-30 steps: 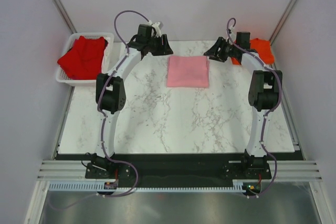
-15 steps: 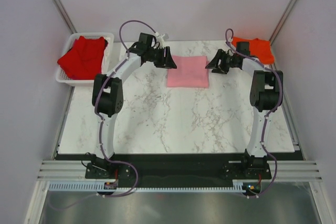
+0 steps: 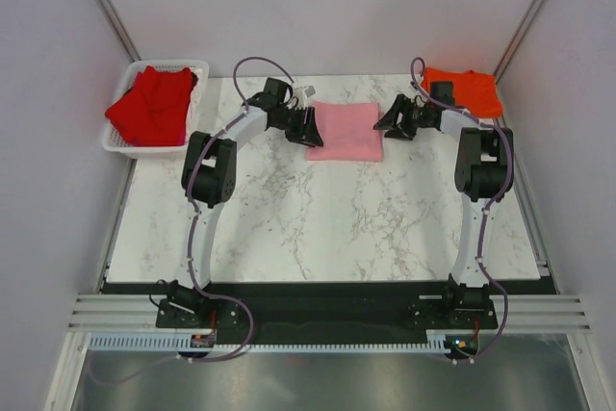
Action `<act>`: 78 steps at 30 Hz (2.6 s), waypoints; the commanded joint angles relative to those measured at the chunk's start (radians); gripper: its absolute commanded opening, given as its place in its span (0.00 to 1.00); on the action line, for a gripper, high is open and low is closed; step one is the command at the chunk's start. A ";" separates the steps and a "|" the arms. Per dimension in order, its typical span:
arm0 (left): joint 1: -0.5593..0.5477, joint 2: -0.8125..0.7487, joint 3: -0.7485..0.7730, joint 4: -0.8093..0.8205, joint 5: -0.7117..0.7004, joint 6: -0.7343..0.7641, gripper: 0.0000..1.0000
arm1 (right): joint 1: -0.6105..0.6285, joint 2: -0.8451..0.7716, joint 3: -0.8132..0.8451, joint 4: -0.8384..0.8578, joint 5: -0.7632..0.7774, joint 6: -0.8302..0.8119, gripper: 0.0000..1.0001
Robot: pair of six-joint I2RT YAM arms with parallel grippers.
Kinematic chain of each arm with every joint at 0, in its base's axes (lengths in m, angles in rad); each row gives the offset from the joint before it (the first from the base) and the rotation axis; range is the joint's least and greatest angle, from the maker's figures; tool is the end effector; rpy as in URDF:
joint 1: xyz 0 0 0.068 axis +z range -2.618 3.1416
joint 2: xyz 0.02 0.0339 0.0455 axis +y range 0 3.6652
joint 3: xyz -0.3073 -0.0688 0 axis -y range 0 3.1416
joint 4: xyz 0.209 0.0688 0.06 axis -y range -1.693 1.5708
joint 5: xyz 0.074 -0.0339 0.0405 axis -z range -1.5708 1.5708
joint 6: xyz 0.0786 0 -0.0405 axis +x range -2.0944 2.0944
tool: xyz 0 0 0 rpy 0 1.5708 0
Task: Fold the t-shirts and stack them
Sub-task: Fold the tshirt, then neatly place the folded tshirt to the corner
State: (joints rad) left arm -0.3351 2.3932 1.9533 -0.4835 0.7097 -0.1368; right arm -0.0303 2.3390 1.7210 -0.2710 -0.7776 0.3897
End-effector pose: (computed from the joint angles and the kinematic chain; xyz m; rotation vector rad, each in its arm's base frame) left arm 0.4935 -0.2261 0.1813 0.5496 2.4254 -1.0827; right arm 0.5220 0.0393 0.1614 0.1583 2.4060 1.1131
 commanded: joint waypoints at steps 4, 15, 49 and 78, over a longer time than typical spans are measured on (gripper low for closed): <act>-0.027 0.053 0.041 -0.007 0.013 0.051 0.48 | 0.023 0.086 -0.005 -0.005 0.012 -0.003 0.70; -0.042 0.075 0.047 -0.015 -0.019 0.055 0.48 | 0.087 0.158 -0.001 0.021 -0.012 0.067 0.70; -0.042 -0.080 0.061 -0.053 -0.092 0.129 0.61 | -0.005 -0.095 0.428 -0.329 0.488 -0.571 0.00; -0.105 -0.105 0.035 -0.069 -0.145 0.180 0.61 | -0.129 0.020 0.657 -0.246 0.658 -0.686 0.00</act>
State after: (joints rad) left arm -0.4355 2.3402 1.9892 -0.5488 0.5823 -0.0132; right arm -0.1452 2.3714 2.3180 -0.5762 -0.1150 -0.2848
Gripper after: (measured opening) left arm 0.611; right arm 0.044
